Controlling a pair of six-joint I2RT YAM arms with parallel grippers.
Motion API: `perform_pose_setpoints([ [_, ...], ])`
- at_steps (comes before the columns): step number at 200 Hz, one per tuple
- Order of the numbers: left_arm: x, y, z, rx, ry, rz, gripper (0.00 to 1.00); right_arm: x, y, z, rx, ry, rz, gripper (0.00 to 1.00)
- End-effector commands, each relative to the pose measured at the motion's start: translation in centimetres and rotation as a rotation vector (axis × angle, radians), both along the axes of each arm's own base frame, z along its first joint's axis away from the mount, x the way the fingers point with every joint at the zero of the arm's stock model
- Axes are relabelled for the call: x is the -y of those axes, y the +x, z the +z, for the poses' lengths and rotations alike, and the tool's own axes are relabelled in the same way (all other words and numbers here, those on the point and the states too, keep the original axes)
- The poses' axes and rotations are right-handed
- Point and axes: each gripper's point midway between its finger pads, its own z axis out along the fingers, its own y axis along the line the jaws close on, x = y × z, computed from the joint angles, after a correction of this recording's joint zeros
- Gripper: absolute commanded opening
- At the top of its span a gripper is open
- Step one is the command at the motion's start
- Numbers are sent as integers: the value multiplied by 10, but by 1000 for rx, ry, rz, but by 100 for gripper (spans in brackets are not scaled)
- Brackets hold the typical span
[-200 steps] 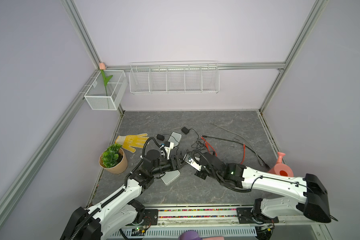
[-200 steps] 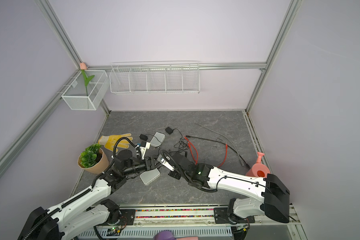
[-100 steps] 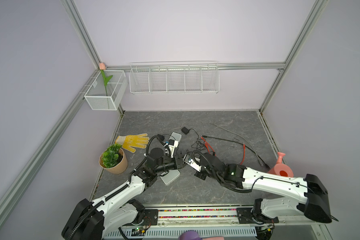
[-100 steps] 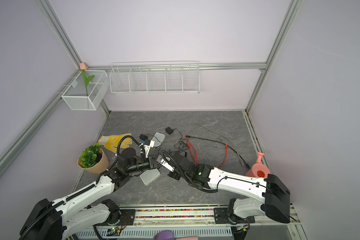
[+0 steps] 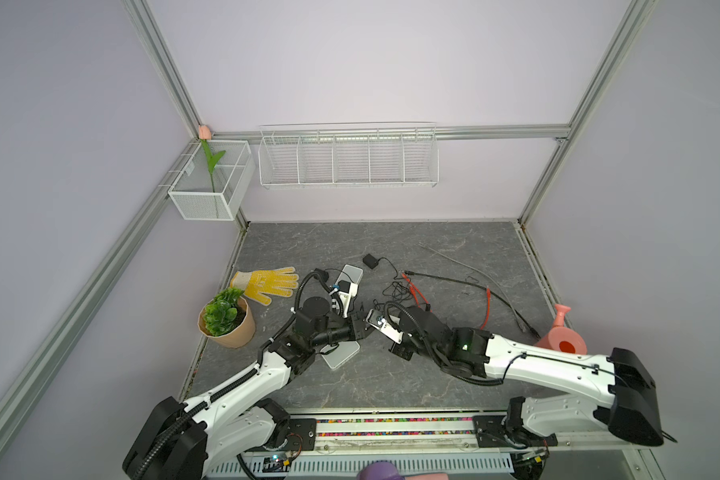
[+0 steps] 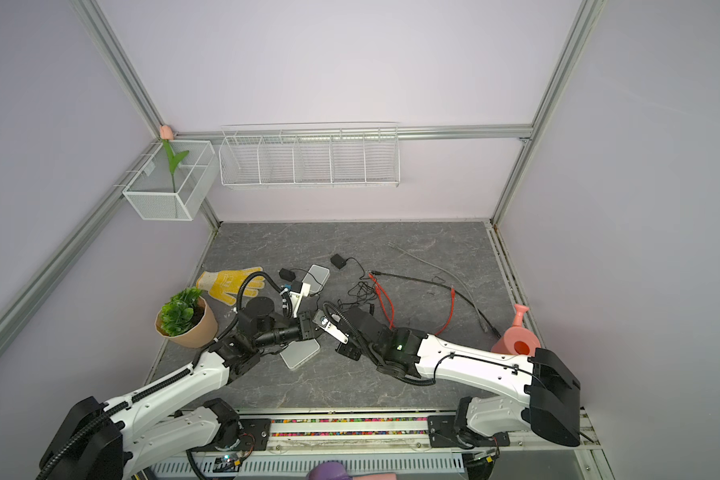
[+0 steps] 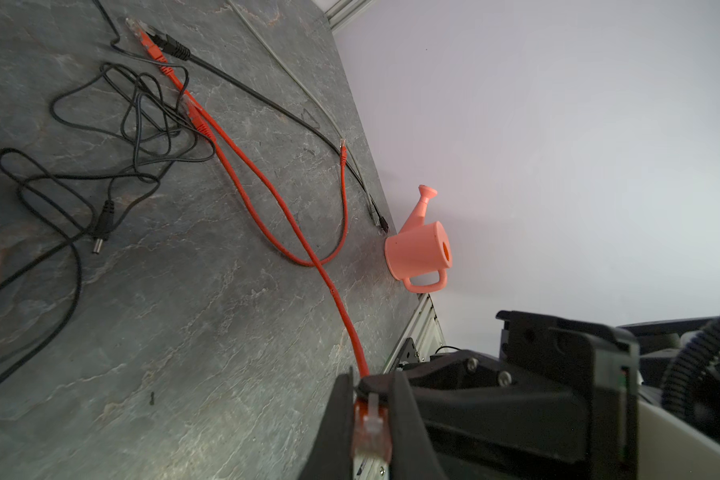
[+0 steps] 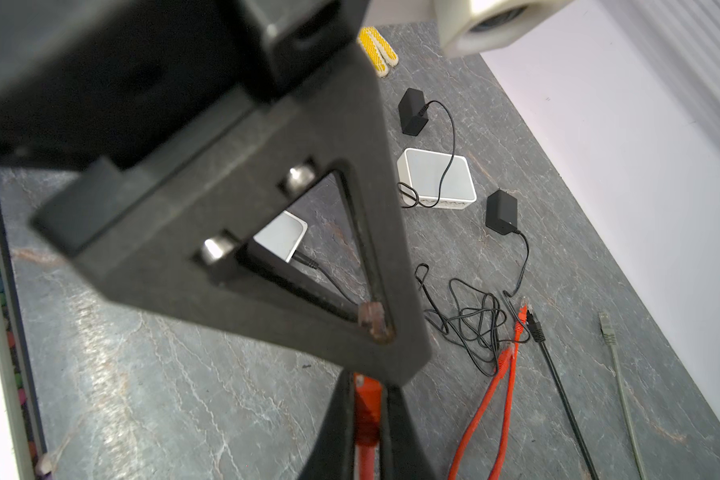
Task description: Insert the plug into the switch port
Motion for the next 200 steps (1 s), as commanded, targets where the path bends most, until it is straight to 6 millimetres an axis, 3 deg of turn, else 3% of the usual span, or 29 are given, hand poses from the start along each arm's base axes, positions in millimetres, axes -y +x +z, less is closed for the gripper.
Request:
perform_pose_setpoints([
  [1, 3, -1, 15, 39, -14, -10, 0, -2, -4, 10, 3, 47, 8, 7],
  [19, 4, -1, 18, 53, -16, -16, 0, -2, -5, 12, -2, 51, 9, 9],
  [43, 4, -2, 26, 112, -15, -35, 0, 8, -10, 18, -32, 30, 19, 37],
  [52, 5, -4, 32, 152, -15, -53, 0, 17, -14, 23, -56, 23, 26, 43],
  [85, 6, -11, 53, 355, -1, -128, 0, 53, -29, 70, -151, 172, 67, 61],
  [106, 8, -21, 67, 449, -35, -184, 0, 65, -48, 102, -188, 297, 158, 72],
  [134, 11, -28, 73, 494, -48, -237, 0, 65, -61, 115, -250, 319, 244, 68],
  [200, 4, -47, 89, 587, -124, -279, 0, 43, -54, 95, -544, 370, 359, 60],
])
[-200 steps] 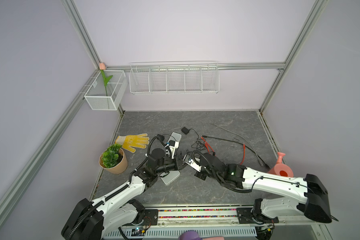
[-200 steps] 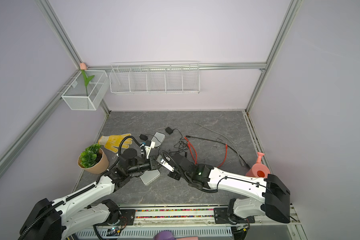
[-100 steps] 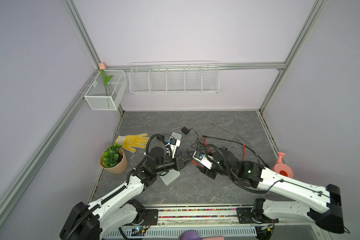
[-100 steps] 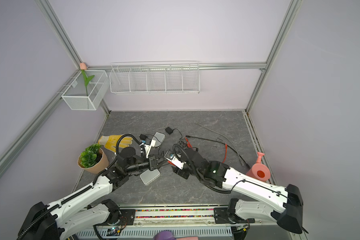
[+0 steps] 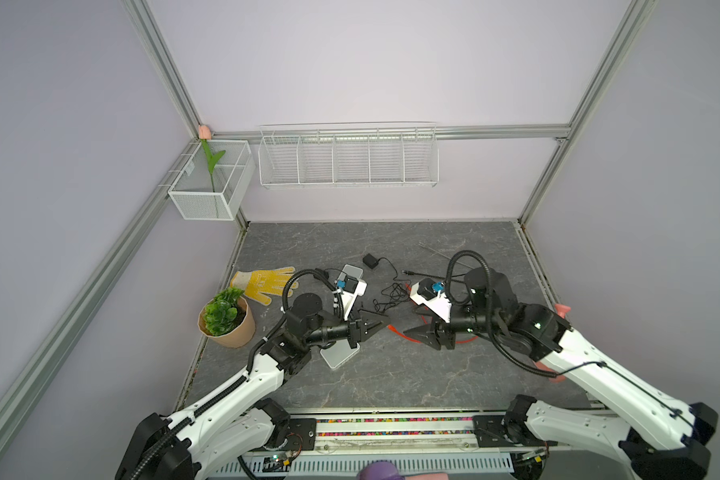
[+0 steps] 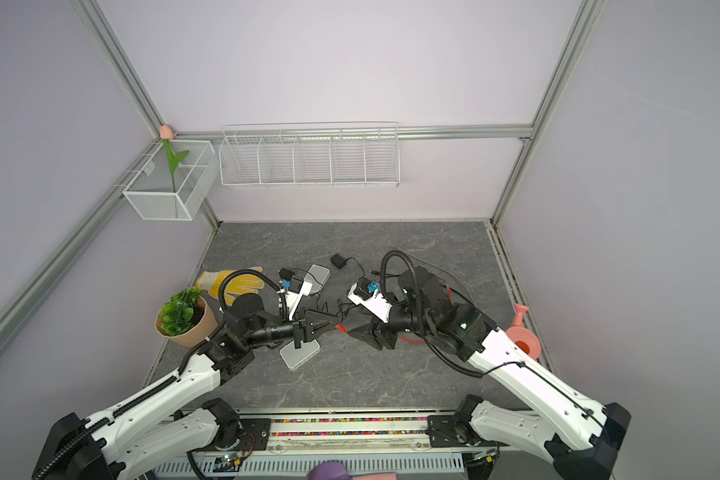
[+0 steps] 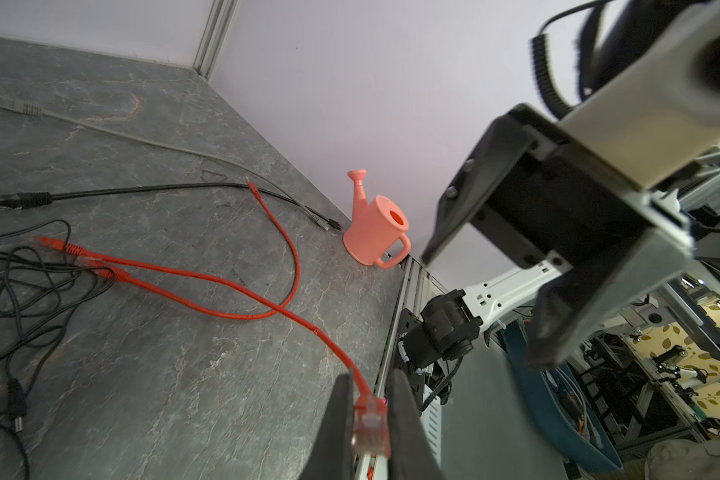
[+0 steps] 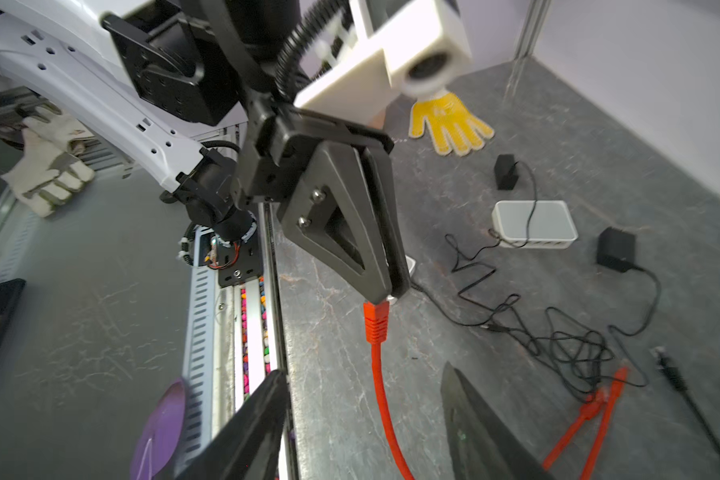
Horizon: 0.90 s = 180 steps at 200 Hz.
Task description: Insert the plug into the switch port
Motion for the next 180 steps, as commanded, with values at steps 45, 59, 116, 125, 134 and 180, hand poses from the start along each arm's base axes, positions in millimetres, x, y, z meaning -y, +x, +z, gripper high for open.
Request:
perform_pose_setpoints([
  [45, -7, -16, 24, 136, -78, -34, 0, -11, -11, 1, -145, 87, 140, 58],
  [59, -6, -18, 24, 136, -83, -47, 0, -16, -11, -1, -173, 91, 168, 57],
  [116, -6, -20, 23, 137, -95, -58, 0, -28, -6, -7, -211, 93, 220, 55],
  [125, -6, -20, 23, 135, -95, -60, 0, -30, -5, -6, -207, 97, 221, 55],
  [134, -6, -19, 22, 134, -97, -58, 0, -30, -5, -5, -205, 100, 224, 54],
  [180, -6, -17, 20, 130, -92, -48, 0, -36, -6, -7, -231, 100, 249, 51],
])
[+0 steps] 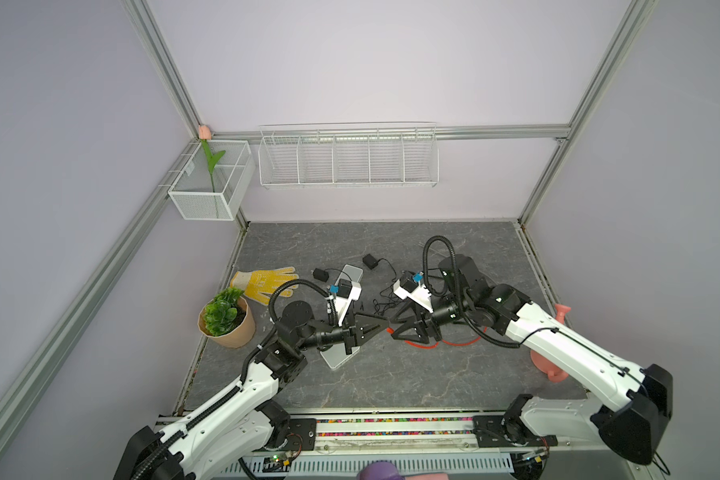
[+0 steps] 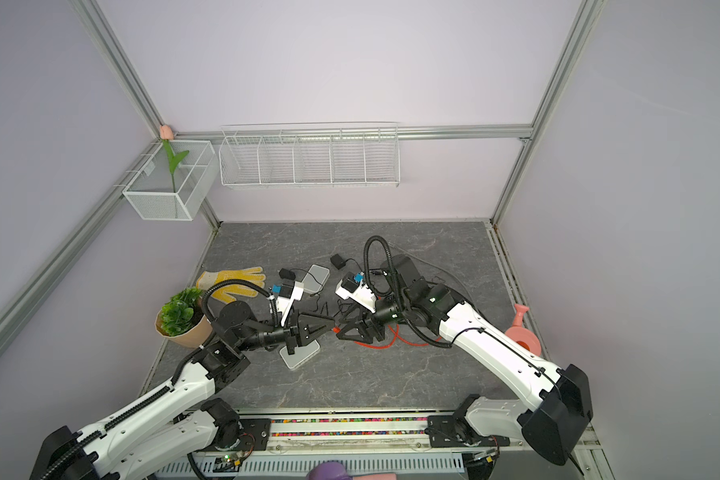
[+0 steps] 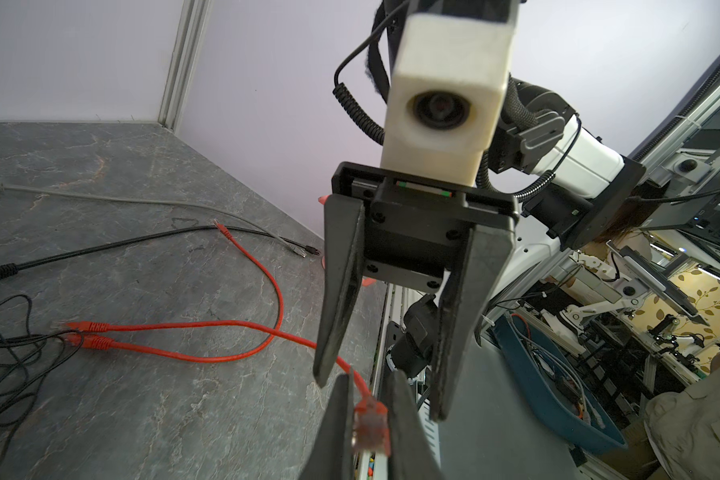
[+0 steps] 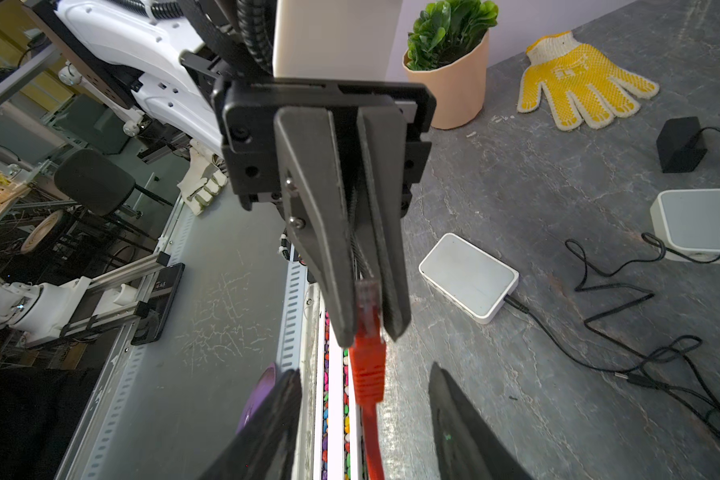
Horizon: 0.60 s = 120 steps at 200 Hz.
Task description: Insert the plug into the switch port
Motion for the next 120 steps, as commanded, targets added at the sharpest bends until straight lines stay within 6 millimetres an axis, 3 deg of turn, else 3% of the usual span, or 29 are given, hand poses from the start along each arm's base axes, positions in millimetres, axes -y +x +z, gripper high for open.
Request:
perform_pose_setpoints([
  [1, 1, -2, 4, 25, -16, -9, 0, -5, -1, 5, 8, 27, 37, 51],
  [39, 1, 0, 3, 23, -13, 0, 0, -8, 0, -4, 8, -2, 31, 49],
  [66, 1, 2, 3, 21, -11, 7, 0, -9, 1, -4, 15, -6, 19, 40],
  [100, 1, 6, 2, 16, -6, 30, 0, -8, 5, -7, 33, -30, -13, 19],
  [120, -1, 13, -1, -2, 7, 70, 0, -6, 12, -9, 56, -48, -64, 12],
])
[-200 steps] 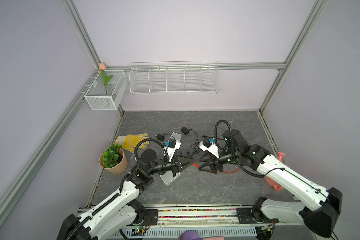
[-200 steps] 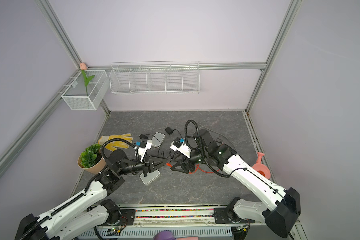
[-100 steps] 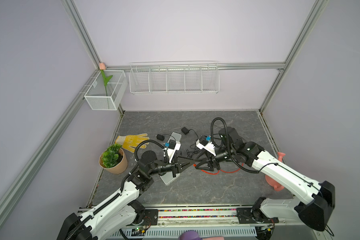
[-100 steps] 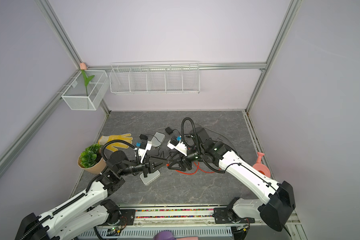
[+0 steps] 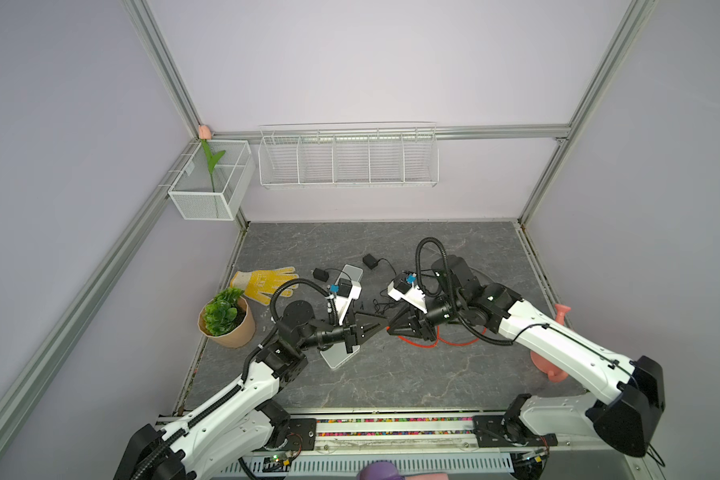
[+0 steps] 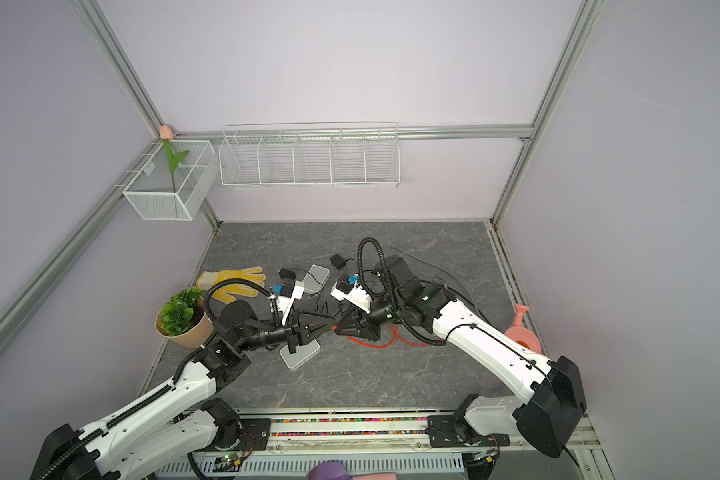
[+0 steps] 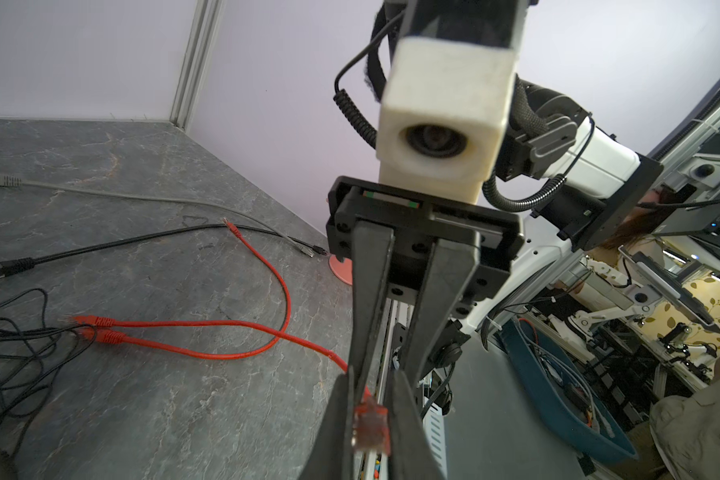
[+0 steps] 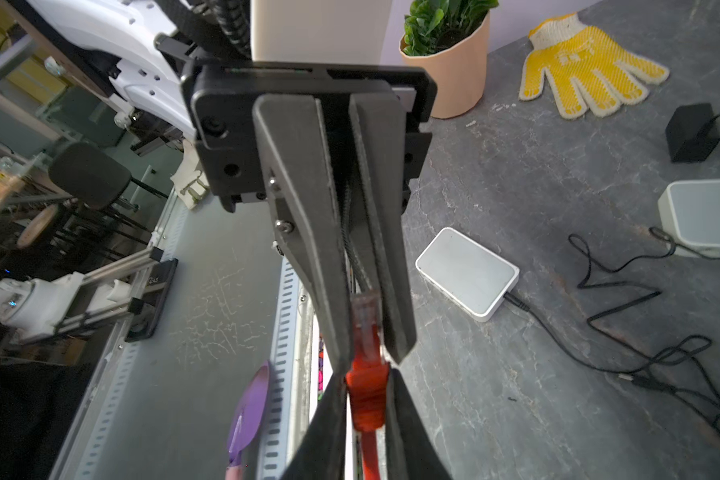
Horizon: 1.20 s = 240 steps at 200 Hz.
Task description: Insert the plug into the switch port
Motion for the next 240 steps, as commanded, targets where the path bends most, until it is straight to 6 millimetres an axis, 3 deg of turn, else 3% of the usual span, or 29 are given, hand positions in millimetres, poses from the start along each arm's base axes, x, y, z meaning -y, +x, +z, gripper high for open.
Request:
perform_pose_setpoints([
  [1, -1, 7, 3, 5, -1, 46, 1, 1, 10, 5, 65, -9, -57, 12],
  [3, -1, 9, 2, -1, 5, 57, 8, 1, 11, 4, 69, -14, -66, 11],
  [10, -4, 19, -3, -28, 32, 116, 45, 4, 15, 3, 85, -34, -93, 9],
  [14, -7, 25, -7, -42, 56, 157, 60, 5, 17, 1, 92, -47, -109, 8],
  [19, -12, 35, -11, -62, 89, 219, 68, 7, 21, -1, 109, -69, -136, 7],
  [30, -34, 59, -22, -115, 173, 393, 73, 14, 30, -9, 154, -146, -200, 7],
  [49, -96, 96, -38, -249, 236, 716, 71, 26, 39, -32, 244, -320, -273, 7],
  [64, -142, 109, -61, -388, 235, 879, 65, 31, 40, -52, 288, -450, -292, 7],
  [84, -170, 109, -102, -534, 280, 948, 61, 25, 32, -82, 290, -543, -275, 6],
  [114, -171, 94, -157, -670, 350, 940, 62, 13, 21, -137, 275, -653, -243, 6],
  [140, -168, 81, -181, -728, 335, 914, 58, 0, 10, -173, 254, -709, -205, 6],
  [166, -171, 70, -198, -768, 364, 919, 56, -16, 2, -190, 264, -721, -178, 7],
  [182, -171, 66, -198, -756, 357, 918, 56, -27, -4, -198, 260, -722, -152, 7],
  [240, -152, 59, -230, -793, 449, 847, 56, -45, -19, -218, 256, -733, -124, 6],
])
